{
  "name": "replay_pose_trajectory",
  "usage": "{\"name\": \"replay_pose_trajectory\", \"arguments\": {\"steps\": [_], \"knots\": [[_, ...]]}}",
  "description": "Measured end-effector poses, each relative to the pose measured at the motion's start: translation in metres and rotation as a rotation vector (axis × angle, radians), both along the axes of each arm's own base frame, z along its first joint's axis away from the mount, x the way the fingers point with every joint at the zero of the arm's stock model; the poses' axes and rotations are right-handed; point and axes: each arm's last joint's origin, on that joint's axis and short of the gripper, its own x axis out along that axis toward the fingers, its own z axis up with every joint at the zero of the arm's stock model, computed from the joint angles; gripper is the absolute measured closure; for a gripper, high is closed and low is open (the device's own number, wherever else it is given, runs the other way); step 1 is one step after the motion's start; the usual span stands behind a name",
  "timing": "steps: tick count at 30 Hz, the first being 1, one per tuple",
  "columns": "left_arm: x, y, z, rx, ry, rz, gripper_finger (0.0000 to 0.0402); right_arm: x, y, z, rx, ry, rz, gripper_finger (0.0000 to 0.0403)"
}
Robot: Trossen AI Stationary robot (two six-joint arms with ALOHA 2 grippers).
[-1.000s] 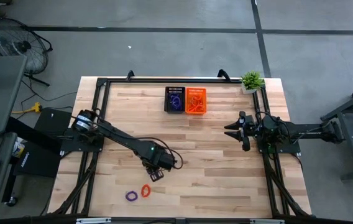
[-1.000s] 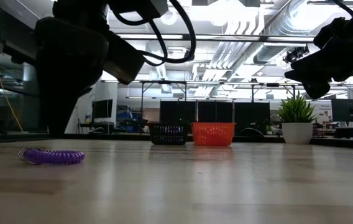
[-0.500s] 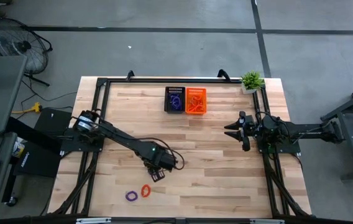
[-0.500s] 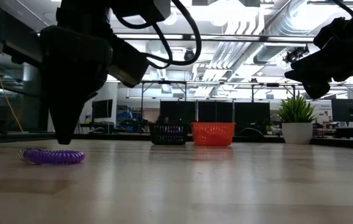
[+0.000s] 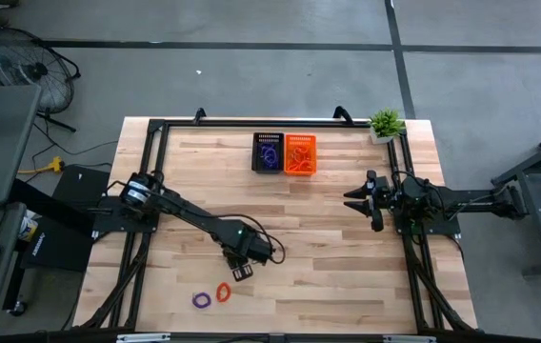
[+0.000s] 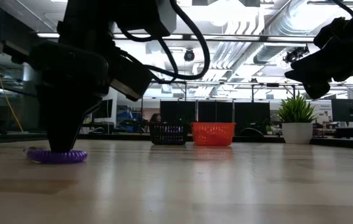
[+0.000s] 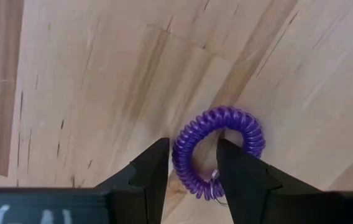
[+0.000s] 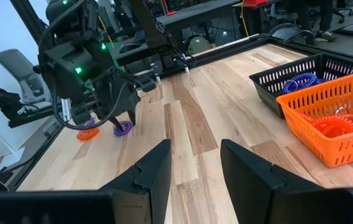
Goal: Sort spring keychains
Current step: Put the top purple spring keychain in the black bin
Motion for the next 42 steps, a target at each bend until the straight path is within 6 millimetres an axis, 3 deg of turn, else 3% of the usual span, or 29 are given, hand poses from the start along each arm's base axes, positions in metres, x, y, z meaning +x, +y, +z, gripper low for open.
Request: {"name": "replay_pose_trajectory", "arguments": {"steps": [5,16,22,28,34,42], "knots": [[0.000,0.000,-0.001,-0.001,0.003,0.000,0.0275,0.000,0.000,0.000,0.000,0.000,0.000,0.0269],[0.000,0.000,-0.003,0.001,0.006,0.001,0.0366,0.000,0.000,0.000,0.000,-0.001,0.000,0.0269],[0.001,0.000,0.001,0.005,0.009,0.001,0.0379,0.000,0.000,0.000,0.000,-0.002,0.000,0.0269],[0.007,0.004,0.016,0.019,-0.045,0.015,0.0377,0.000,0.000,0.000,0.000,-0.002,0.000,0.0269],[0.002,0.012,0.053,0.022,-0.163,0.058,0.0377,0.000,0.000,0.000,0.000,-0.002,0.000,0.0269],[-0.005,0.046,0.095,0.042,-0.281,0.168,0.0377,0.000,0.000,0.000,0.000,-0.001,0.000,0.0269]]}}
